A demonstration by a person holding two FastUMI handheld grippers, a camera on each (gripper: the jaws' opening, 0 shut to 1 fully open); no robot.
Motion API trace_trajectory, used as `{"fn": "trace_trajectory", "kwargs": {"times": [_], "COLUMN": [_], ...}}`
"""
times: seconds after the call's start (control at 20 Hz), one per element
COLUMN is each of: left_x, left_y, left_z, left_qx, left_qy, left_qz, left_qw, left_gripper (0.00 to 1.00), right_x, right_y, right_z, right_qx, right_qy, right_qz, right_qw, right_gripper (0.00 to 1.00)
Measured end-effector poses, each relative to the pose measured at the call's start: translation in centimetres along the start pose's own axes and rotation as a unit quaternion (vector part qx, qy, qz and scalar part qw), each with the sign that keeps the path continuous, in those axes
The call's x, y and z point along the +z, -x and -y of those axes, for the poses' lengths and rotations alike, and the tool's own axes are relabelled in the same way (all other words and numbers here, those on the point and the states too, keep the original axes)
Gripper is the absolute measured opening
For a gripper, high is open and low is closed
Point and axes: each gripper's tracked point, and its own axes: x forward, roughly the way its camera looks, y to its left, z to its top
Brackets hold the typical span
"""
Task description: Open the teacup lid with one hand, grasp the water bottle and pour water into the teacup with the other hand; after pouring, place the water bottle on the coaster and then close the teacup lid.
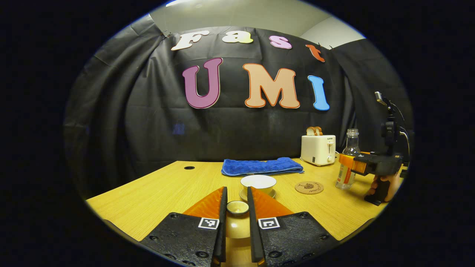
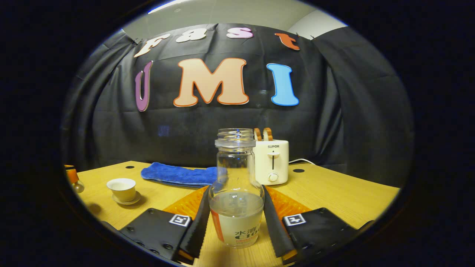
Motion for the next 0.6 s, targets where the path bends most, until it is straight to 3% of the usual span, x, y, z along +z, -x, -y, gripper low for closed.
{"fn": "trace_trajectory", "kwargs": {"times": [0.15,0.35,0.5,0.6], "left_x": [0.1,0.0,0.0,-0.1], "left_y": [0.0,-0.1,-0.1,-0.2], "left_z": [-0.3,-1.6,-2.9,-3.9], "left_qx": [-0.004,0.001,0.006,0.007], "left_qy": [-0.001,-0.001,0.000,0.001], "left_qz": [0.000,0.001,0.000,-0.001], "left_qw": [1.000,1.000,1.000,1.000], "left_gripper": [0.23,0.23,0.24,0.24], "right_x": [0.0,0.1,0.7,1.6], "right_y": [0.3,0.6,1.2,1.0], "right_z": [-0.4,-1.9,-5.2,-8.2], "right_qx": [0.006,0.024,0.060,0.086], "right_qy": [0.000,0.015,0.101,0.206], "right_qz": [-0.001,0.003,0.022,0.034], "right_qw": [1.000,1.000,0.993,0.974], "right_gripper": [0.68,0.67,0.68,0.67]}}
